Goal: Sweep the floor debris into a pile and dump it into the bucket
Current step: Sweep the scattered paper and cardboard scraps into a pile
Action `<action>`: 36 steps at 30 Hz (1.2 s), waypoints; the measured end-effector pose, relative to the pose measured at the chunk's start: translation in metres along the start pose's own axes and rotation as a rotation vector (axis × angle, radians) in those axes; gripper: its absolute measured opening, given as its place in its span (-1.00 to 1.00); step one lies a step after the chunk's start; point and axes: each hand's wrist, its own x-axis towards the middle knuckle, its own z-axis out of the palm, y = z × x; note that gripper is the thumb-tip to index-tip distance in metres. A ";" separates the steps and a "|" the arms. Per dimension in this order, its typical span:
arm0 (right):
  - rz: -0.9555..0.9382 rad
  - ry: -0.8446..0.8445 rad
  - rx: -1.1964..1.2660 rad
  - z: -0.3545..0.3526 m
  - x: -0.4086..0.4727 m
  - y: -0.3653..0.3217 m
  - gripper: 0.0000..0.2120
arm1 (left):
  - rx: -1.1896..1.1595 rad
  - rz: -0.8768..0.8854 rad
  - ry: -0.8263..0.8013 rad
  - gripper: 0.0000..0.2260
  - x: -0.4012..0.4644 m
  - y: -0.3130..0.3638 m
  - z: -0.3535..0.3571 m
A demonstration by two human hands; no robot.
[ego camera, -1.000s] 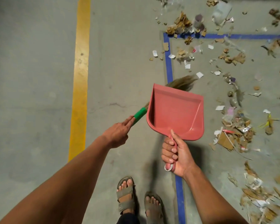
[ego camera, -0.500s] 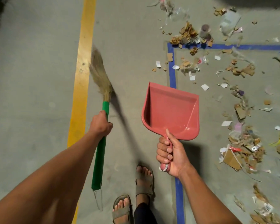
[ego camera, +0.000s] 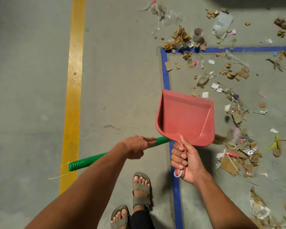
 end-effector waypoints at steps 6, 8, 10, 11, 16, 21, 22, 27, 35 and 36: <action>0.004 -0.042 -0.007 0.029 -0.005 -0.001 -0.56 | -0.179 -0.177 0.252 -0.18 -0.055 -0.042 -0.001; 0.012 -0.051 -0.016 0.038 -0.003 0.000 -0.56 | -0.254 -0.328 0.391 -0.22 -0.081 -0.065 0.001; 0.022 -0.060 -0.023 0.044 0.001 0.001 -0.56 | -0.339 -0.513 0.528 -0.25 -0.101 -0.084 -0.001; 0.027 -0.065 -0.028 0.047 0.005 0.002 -0.56 | -0.370 -0.614 0.579 -0.26 -0.109 -0.095 -0.002; 0.044 -0.054 -0.062 0.058 0.024 0.014 -0.56 | -0.484 -1.035 0.664 -0.41 -0.132 -0.149 -0.006; 0.076 -0.027 -0.077 0.068 0.047 0.039 -0.56 | -0.498 -1.094 0.413 -0.58 -0.139 -0.176 -0.003; 0.083 -0.024 -0.081 0.072 0.053 0.046 -0.56 | -0.450 -1.033 0.370 -0.55 -0.138 -0.176 0.001; 0.110 -0.011 -0.080 0.107 0.074 0.077 -0.56 | -0.177 -0.536 0.181 -0.24 -0.133 -0.182 0.021; 0.111 -0.070 -0.062 0.207 0.095 0.092 -0.57 | 0.005 -0.114 0.163 -0.15 -0.157 -0.202 -0.038; 0.108 -0.085 -0.053 0.218 0.097 0.091 -0.57 | -0.022 -0.140 0.215 -0.15 -0.162 -0.213 -0.044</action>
